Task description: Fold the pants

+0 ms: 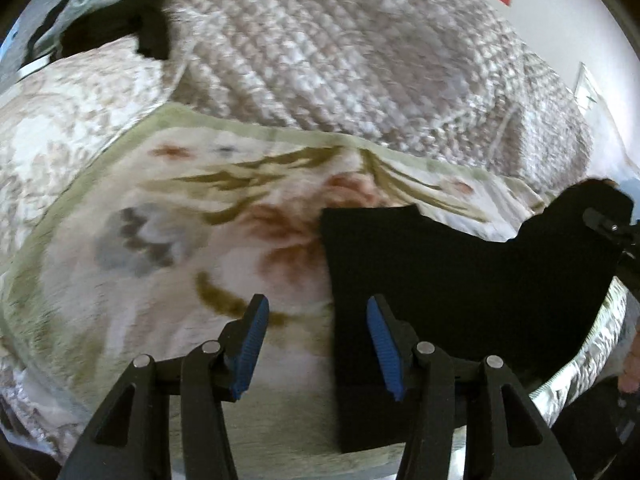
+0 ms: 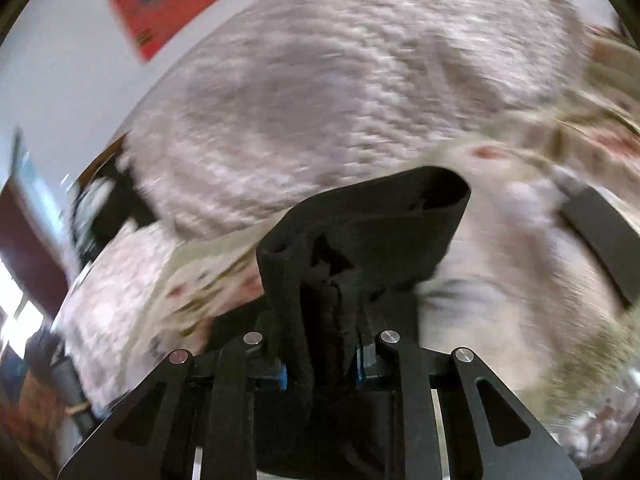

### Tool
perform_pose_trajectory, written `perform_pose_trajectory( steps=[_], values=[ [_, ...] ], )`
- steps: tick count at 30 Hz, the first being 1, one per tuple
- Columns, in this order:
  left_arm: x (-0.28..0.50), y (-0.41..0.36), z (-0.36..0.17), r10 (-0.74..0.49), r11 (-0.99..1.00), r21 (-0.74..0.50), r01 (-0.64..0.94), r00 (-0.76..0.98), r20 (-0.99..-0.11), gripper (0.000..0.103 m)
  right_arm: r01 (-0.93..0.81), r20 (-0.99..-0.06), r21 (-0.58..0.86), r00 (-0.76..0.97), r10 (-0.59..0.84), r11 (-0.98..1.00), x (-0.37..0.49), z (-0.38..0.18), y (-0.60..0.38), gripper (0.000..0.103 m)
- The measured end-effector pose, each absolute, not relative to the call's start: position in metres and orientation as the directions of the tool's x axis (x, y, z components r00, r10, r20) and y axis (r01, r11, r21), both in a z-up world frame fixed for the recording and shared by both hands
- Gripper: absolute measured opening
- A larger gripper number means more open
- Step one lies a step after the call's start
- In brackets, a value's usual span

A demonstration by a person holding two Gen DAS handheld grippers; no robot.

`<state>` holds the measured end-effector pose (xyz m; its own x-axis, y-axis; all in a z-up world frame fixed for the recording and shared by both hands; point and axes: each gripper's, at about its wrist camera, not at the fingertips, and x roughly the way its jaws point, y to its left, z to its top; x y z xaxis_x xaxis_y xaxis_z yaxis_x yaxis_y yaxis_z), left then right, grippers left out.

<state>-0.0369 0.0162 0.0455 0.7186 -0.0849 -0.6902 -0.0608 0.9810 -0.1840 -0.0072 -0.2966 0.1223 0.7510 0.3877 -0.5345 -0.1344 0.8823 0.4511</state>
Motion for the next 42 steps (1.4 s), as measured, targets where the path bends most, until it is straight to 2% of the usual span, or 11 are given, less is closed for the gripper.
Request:
perform_pose_trajectory(
  steps=[6, 11, 22, 24, 27, 28, 32, 36, 38, 40, 42],
  values=[
    [-0.045, 0.046, 0.044, -0.043, 0.965, -0.216, -0.151, 0.718, -0.695, 0.054, -0.374, -0.563, 0.396, 0.623, 0.543, 0.839, -0.008, 0.112, -0.202, 0.023],
    [-0.046, 0.058, 0.039, -0.032, 0.954, -0.233, -0.187, 0.711, -0.702, 0.054, -0.483, -0.685, 0.365, 0.439, 0.581, 0.796, -0.013, 0.049, -0.14, 0.023],
    [-0.05, 0.063, 0.041, -0.038, 0.947, -0.255, -0.195, 0.72, -0.693, 0.054, -0.521, -0.668, 0.277, 0.5, 0.551, 0.808, -0.024, 0.065, -0.131, 0.023],
    [-0.05, 0.063, 0.041, -0.036, 0.946, -0.255, -0.199, 0.719, -0.694, 0.054, -0.529, -0.705, 0.271, 0.46, 0.54, 0.804, -0.021, 0.052, -0.127, 0.027],
    [-0.051, 0.065, 0.04, -0.032, 0.946, -0.254, -0.202, 0.721, -0.692, 0.054, -0.547, -0.671, 0.312, 0.451, 0.588, 0.777, -0.028, 0.049, -0.128, 0.051],
    [-0.051, 0.066, 0.04, -0.028, 0.946, -0.252, -0.205, 0.722, -0.691, 0.054, -0.554, -0.665, 0.332, 0.437, 0.606, 0.764, -0.03, 0.051, -0.128, 0.054],
    [-0.051, 0.068, 0.039, -0.023, 0.944, -0.251, -0.212, 0.72, -0.694, 0.054, -0.584, -0.609, 0.39, 0.417, 0.675, 0.712, -0.038, 0.068, -0.138, 0.054],
    [-0.051, 0.064, 0.04, -0.031, 0.949, -0.248, -0.196, 0.724, -0.689, 0.054, -0.577, -0.526, 0.383, 0.506, 0.684, 0.721, -0.053, 0.088, -0.166, 0.054],
    [-0.051, 0.062, 0.041, -0.037, 0.951, -0.249, -0.186, 0.727, -0.686, 0.054, -0.527, -0.548, 0.357, 0.551, 0.629, 0.772, -0.054, 0.083, -0.179, 0.049],
    [-0.05, 0.058, 0.041, -0.045, 0.952, -0.249, -0.176, 0.727, -0.685, 0.054, -0.45, -0.606, 0.34, 0.566, 0.558, 0.826, -0.048, 0.066, -0.19, 0.033],
    [-0.049, 0.052, 0.044, -0.057, 0.956, -0.248, -0.159, 0.726, -0.685, 0.054, -0.391, -0.688, 0.337, 0.518, 0.508, 0.856, -0.04, 0.039, -0.193, 0.027]
  ],
)
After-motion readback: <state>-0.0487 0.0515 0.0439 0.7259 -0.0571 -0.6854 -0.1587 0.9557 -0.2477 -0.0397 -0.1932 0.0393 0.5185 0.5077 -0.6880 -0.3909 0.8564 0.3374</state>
